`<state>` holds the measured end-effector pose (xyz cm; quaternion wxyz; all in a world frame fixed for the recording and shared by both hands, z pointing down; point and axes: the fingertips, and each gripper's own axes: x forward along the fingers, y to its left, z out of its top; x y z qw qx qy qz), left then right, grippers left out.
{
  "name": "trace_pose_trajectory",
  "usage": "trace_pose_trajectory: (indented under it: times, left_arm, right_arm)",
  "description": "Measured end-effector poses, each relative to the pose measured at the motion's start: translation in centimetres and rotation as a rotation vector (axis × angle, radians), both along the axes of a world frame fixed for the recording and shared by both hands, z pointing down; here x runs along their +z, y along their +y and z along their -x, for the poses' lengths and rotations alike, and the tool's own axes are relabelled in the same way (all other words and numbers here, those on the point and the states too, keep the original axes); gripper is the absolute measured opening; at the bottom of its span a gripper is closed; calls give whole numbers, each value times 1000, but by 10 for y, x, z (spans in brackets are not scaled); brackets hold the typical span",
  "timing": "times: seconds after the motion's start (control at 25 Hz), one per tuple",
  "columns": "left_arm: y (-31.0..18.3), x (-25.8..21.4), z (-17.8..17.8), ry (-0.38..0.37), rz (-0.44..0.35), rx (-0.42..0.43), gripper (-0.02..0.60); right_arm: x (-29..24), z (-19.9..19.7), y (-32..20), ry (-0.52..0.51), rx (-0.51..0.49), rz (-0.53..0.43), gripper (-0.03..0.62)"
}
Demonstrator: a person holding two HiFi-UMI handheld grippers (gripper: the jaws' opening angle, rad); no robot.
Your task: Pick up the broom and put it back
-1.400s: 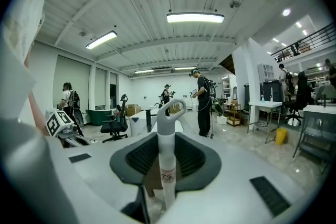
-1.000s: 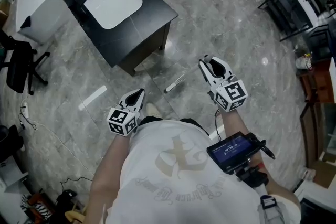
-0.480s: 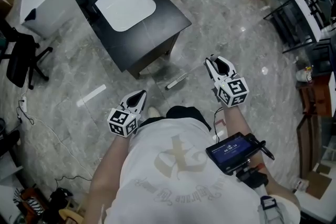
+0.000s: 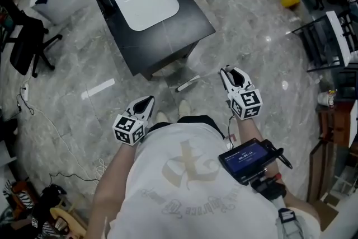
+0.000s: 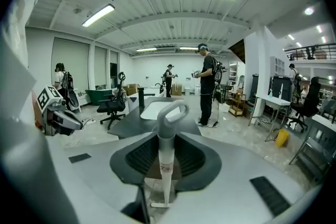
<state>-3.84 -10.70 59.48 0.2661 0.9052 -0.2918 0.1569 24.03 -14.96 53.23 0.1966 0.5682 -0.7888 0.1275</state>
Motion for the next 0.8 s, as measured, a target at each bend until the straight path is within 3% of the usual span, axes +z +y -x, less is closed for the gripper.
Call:
trace_pose_trajectory:
  times: [0.32,0.8]
  left_arm:
    - [-21,-7,-22,-5,-17,-25,12]
    - [-30,-7,-19,-37,-4,-124,12]
  right_arm:
    - [23,8,-26,-10,-41,34,107]
    - [53,22,-40,-12,-106,81,107]
